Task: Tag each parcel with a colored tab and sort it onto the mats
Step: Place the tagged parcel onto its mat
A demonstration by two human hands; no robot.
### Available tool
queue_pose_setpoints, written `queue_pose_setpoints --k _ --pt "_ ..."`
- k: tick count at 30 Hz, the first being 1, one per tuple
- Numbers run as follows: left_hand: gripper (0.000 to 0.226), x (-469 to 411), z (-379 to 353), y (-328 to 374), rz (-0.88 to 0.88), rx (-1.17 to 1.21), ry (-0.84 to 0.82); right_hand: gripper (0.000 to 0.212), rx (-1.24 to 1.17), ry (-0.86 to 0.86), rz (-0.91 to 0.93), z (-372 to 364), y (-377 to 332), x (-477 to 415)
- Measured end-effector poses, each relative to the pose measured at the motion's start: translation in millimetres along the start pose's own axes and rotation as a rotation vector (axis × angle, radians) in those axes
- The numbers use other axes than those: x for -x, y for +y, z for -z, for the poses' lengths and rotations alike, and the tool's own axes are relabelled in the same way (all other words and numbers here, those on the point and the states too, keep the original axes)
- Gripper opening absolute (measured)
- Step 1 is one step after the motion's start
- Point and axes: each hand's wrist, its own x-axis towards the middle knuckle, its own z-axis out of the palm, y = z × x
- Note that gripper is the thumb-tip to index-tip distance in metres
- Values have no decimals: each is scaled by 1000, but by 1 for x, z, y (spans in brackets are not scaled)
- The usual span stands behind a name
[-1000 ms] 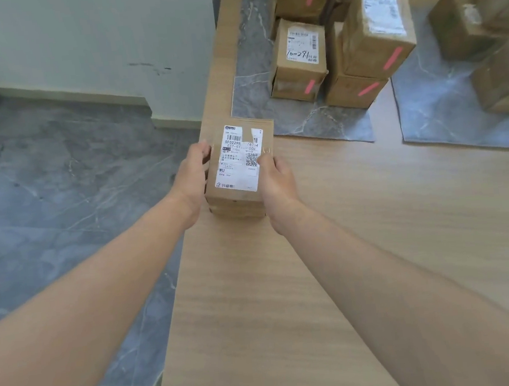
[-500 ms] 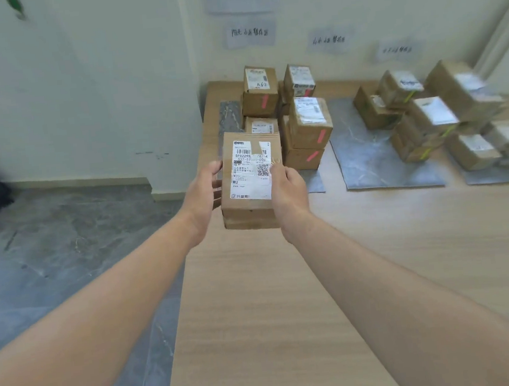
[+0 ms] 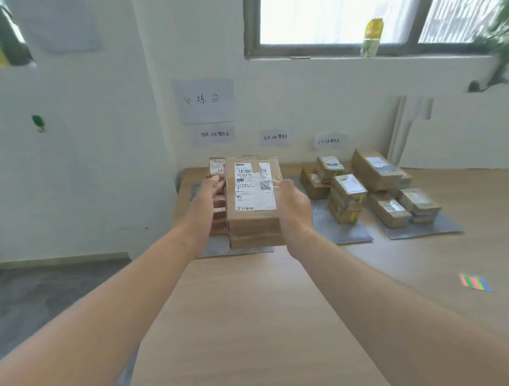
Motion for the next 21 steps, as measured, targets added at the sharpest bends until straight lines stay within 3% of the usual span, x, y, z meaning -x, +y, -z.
queue_pose_setpoints --k 10,12,21 --pt "48 69 -140 -4 23 3 20 33 -1 -41 -6 159 -10 -1" --pt "37 74 -162 -12 29 0 -5 33 12 -24 -26 180 -6 -6" --pt "32 60 -218 -42 161 -80 -71 29 17 -17 -75 239 29 -38"
